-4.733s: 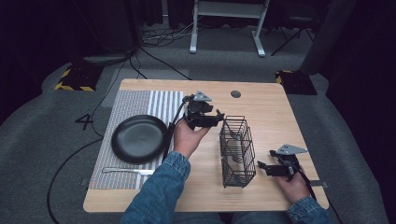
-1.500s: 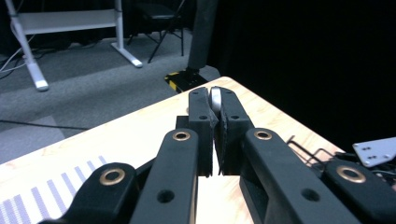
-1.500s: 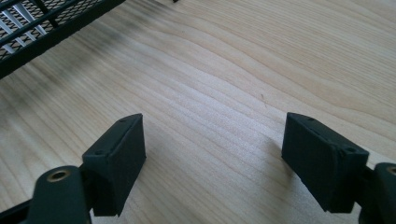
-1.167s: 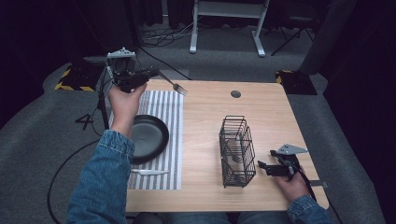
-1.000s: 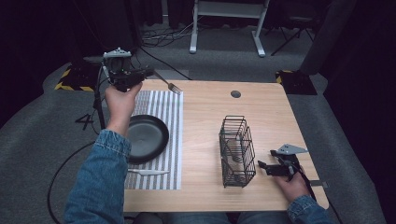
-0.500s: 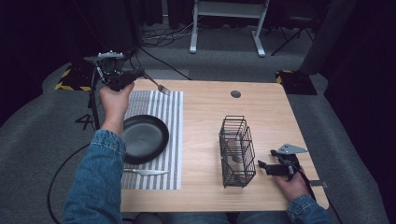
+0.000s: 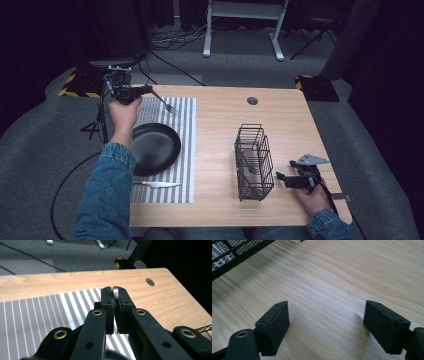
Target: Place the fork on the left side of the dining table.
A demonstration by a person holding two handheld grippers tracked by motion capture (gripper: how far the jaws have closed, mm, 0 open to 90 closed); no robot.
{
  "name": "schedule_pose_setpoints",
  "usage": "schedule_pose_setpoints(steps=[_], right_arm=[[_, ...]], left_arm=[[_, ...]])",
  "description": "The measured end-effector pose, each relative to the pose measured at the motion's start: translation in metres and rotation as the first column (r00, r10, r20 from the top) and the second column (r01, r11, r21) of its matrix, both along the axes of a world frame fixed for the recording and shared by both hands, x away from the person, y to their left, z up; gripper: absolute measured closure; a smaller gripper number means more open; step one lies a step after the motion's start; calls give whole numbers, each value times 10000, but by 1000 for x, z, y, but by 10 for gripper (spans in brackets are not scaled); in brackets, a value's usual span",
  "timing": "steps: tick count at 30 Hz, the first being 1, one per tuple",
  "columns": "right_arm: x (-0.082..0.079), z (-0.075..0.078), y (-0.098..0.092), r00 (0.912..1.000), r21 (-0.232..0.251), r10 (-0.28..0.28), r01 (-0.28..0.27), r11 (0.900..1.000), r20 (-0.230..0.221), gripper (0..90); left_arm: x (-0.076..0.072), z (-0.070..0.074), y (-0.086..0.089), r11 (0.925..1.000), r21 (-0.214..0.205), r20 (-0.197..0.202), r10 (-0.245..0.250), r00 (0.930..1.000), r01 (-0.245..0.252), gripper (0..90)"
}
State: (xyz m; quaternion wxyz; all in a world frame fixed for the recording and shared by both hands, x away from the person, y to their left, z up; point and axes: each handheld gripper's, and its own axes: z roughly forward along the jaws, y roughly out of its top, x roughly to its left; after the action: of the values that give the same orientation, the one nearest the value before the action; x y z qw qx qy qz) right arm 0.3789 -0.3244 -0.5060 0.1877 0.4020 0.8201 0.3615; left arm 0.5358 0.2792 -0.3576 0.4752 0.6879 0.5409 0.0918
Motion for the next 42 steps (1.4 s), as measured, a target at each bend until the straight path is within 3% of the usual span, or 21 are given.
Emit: schedule_pose_setpoints(steps=[12,16,30,36,42], right_arm=[[0,0,0,10000,0,0,0,10000,0,210],[0,0,0,10000,0,-1,1,10000,-2,210],[0,0,0,10000,1,-1,1,10000,-2,210],[0,0,0,10000,5,-1,1,10000,-10,210],[0,0,0,10000,0,-3,3,10000,-9,209]], left_arm=[[5,-20,0,9995,-228,-676,-211,9975,196,864],[5,-22,-3,9998,-69,-712,-204,9973,200,864],[11,-32,1,9995,-304,-914,-35,9958,7,863],[14,-34,6,9980,505,-910,432,9949,-387,759],[16,-41,16,9979,493,-1096,479,9928,-427,715]])
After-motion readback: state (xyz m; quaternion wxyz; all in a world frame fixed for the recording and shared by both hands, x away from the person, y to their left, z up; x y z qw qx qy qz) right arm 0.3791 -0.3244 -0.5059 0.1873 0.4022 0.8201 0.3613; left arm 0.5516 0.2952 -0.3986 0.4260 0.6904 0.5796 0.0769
